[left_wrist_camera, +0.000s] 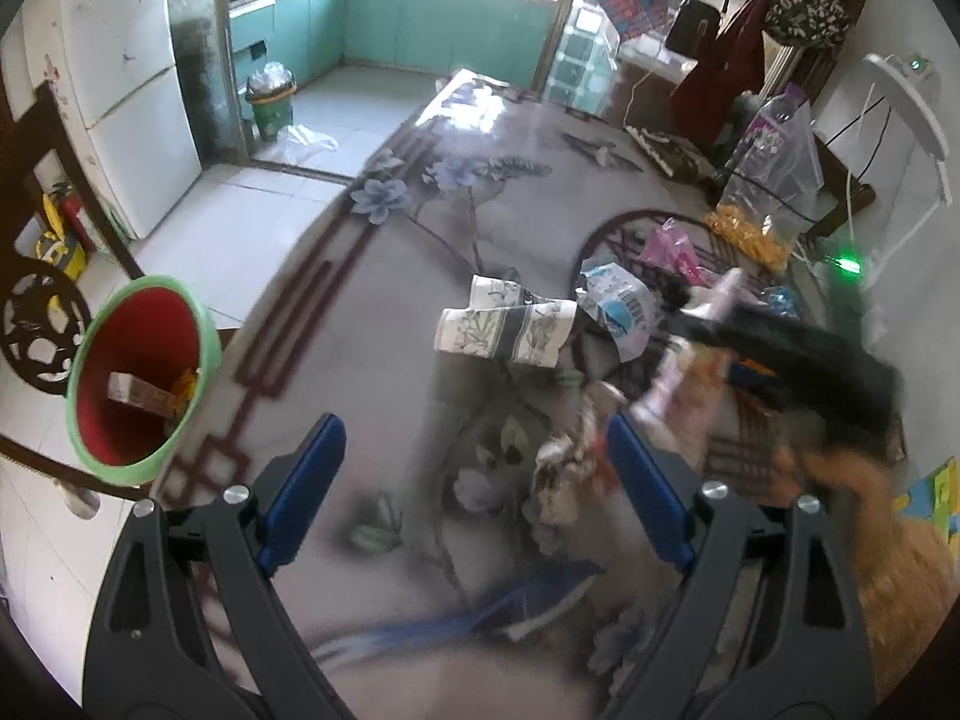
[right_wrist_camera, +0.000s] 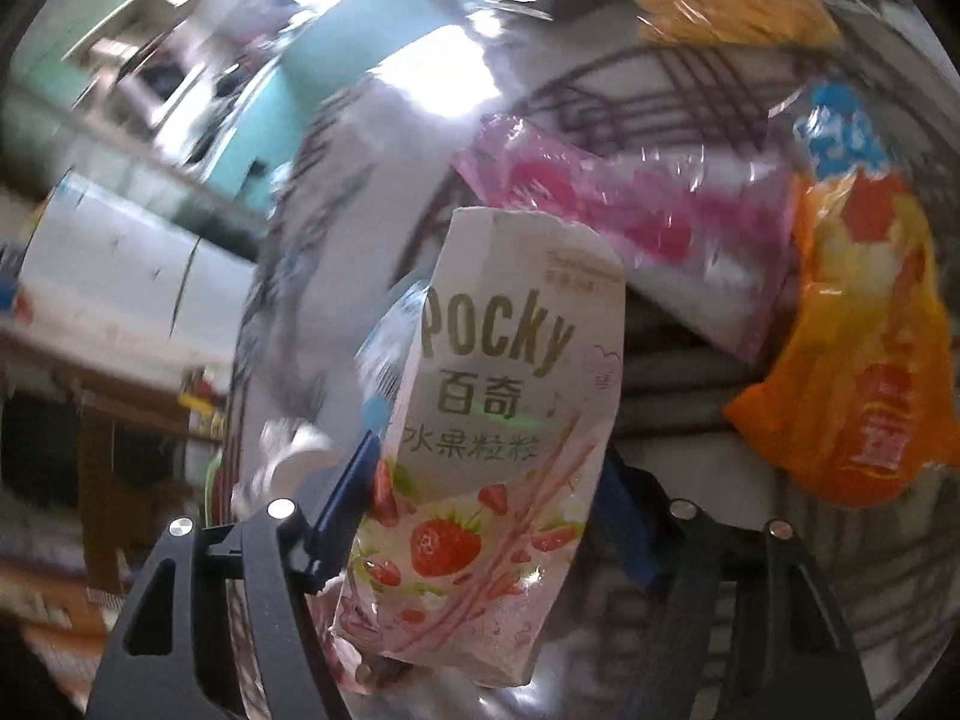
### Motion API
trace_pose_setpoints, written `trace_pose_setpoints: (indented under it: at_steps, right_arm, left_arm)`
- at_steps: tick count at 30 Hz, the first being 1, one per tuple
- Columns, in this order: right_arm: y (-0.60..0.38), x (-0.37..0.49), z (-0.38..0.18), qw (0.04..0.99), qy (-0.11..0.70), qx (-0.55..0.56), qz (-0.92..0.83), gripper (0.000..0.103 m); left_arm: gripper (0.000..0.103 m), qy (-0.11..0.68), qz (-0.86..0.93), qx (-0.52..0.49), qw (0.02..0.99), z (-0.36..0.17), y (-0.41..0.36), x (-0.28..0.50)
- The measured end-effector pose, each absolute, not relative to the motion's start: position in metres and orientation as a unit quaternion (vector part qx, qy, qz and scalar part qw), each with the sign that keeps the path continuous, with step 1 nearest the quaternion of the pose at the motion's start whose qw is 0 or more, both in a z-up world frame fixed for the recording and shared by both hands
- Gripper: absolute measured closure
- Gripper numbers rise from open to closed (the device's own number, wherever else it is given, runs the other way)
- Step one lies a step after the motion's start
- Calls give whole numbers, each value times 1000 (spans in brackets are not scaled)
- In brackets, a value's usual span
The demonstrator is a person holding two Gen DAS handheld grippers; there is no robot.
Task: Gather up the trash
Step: 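Grasp the Pocky snack box with the right tool while the left tool reaches for paper cups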
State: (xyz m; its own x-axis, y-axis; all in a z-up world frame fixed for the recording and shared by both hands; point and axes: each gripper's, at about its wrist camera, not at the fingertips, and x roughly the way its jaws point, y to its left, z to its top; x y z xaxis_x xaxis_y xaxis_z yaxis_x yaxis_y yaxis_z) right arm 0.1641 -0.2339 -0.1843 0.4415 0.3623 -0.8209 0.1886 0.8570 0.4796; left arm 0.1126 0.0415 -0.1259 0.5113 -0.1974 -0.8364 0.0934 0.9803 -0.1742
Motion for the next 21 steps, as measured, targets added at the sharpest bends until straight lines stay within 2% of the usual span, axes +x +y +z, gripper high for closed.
trace_pose_setpoints:
  at_steps: [8,14,21]
  right_arm:
    - [-233,132,-168,825,520,210,68,35]
    - [-240,132,-174,815,529,228,63,34]
    - [-240,139,-182,803,541,244,61,34]
  left_arm:
    - [17,526,-93,-51,844,-174,7,186]
    - [14,542,-93,-1,835,-197,-16,216]
    - [14,563,-90,-25,821,-216,-18,234]
